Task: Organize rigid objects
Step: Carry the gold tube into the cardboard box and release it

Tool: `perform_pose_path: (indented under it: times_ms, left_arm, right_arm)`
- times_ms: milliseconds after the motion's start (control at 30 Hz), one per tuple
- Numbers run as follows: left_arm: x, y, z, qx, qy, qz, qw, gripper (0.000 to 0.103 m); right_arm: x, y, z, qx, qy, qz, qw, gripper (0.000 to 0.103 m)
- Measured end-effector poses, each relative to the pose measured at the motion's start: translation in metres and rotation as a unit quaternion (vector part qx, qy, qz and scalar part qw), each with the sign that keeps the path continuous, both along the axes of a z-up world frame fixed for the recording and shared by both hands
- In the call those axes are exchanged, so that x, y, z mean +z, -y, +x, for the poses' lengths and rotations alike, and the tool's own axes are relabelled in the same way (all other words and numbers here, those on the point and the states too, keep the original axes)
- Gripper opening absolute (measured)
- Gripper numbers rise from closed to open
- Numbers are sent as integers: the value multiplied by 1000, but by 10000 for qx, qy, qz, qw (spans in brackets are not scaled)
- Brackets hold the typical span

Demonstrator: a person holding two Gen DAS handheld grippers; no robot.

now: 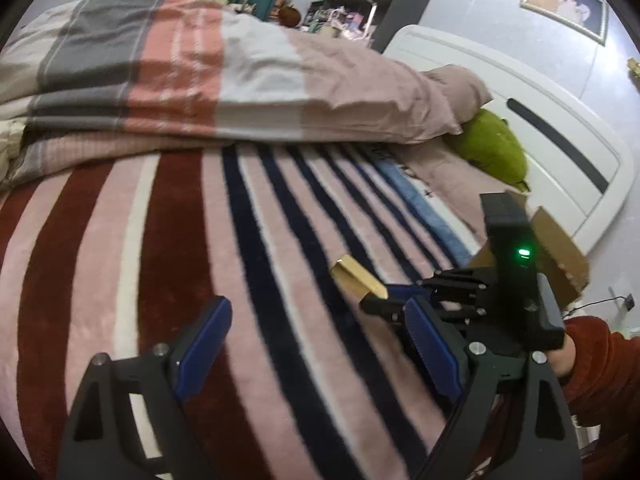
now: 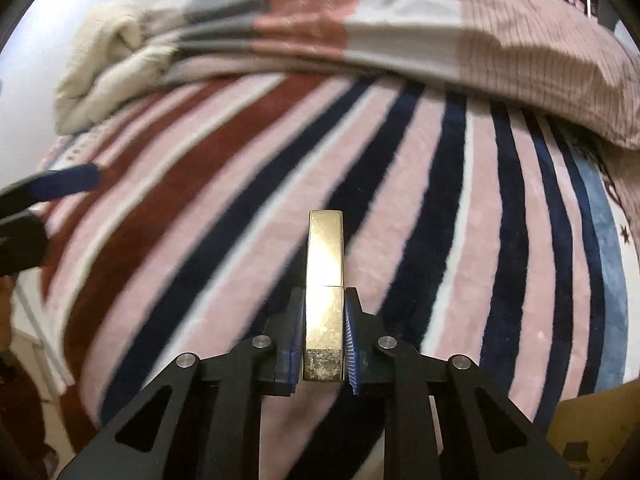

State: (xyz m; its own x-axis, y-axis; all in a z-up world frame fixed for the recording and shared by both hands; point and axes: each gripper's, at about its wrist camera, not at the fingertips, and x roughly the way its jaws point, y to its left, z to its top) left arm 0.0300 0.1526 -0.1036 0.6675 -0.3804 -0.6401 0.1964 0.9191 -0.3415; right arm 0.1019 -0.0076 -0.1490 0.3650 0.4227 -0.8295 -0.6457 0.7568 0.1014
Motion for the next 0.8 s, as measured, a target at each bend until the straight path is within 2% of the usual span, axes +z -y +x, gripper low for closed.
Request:
perform_pose_path:
  times_ms: [167, 233, 300, 333, 400, 433, 500, 800]
  left_arm:
    - [31, 26, -7, -417, 268, -225, 9985, 86]
    - [46, 38, -11, -587, 434, -306, 9969, 81]
    - [63, 55, -11, -754, 556, -349, 9950, 60]
    - [68, 60, -12, -788, 584, -323, 9947, 56]
    - [81, 80, -12, -770, 718, -29, 9944, 33]
    - [86, 89, -12, -757, 776, 103, 9941, 32]
    - [97, 108, -8, -921, 819, 13, 9924, 31]
    - [120, 208, 26, -1603, 857, 276, 9830, 31]
  right_arm:
    - [62, 7, -44, 542, 320, 618, 9961, 14]
    - [83, 14, -60, 711, 483, 794, 9931, 14]
    - [97, 23, -70, 776, 555, 925, 9911, 14]
    - [103, 28, -73, 759, 585, 982, 9905, 14]
    - [114, 46, -78, 664, 707, 1068, 9895, 14]
    - [120, 58, -79, 605, 778, 1111, 9889, 14]
    - [128, 81, -80, 479, 847, 1198, 9880, 14]
    - [146, 174, -72, -190, 1143, 1228, 9856, 14]
